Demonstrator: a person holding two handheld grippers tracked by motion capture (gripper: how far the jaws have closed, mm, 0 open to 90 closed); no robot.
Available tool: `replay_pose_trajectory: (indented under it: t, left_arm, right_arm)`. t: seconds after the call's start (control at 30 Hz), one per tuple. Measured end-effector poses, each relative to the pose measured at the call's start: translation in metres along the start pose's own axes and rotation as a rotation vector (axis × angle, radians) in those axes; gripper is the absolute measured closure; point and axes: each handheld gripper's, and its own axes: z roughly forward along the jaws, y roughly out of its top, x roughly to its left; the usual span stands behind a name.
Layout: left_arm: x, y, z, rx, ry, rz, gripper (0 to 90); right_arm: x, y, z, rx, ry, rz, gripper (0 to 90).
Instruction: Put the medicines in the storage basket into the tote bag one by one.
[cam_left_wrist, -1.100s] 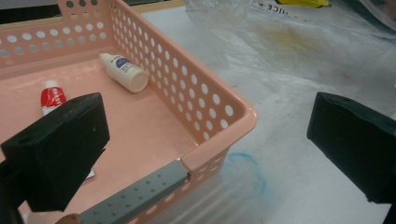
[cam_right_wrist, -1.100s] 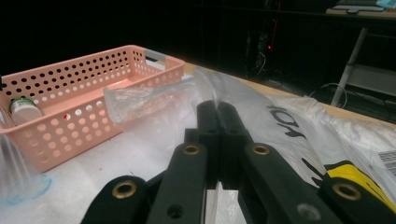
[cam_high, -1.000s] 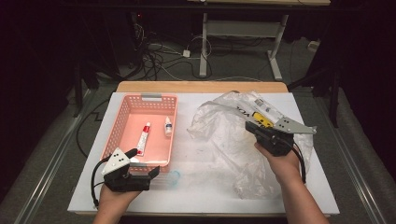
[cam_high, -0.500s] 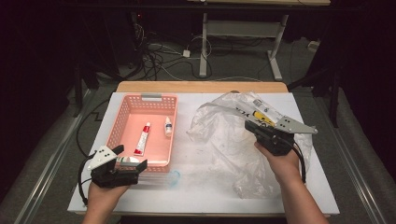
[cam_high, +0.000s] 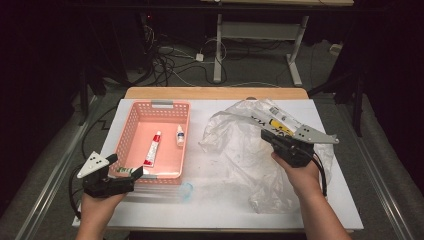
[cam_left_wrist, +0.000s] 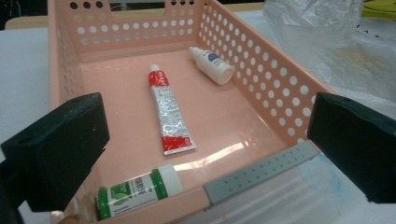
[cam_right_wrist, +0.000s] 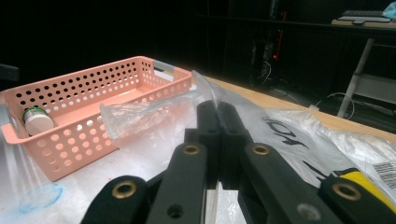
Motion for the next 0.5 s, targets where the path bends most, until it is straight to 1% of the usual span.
replay_pose_trajectory:
  t: [0.27,0.5]
  left_arm:
    - [0.0068,-0.0008,-0.0019,-0.001,0.015,-0.018,0.0]
    - [0.0073,0.0008,-0.0025,-0.003,0.013,-0.020,0.0]
  right_arm:
    - [0.0002,0.0001,0.0003,0.000,0.002,-0.002,90.0]
    - [0.0013,0.0000,0.0003,0.002,0.000,0.000,90.0]
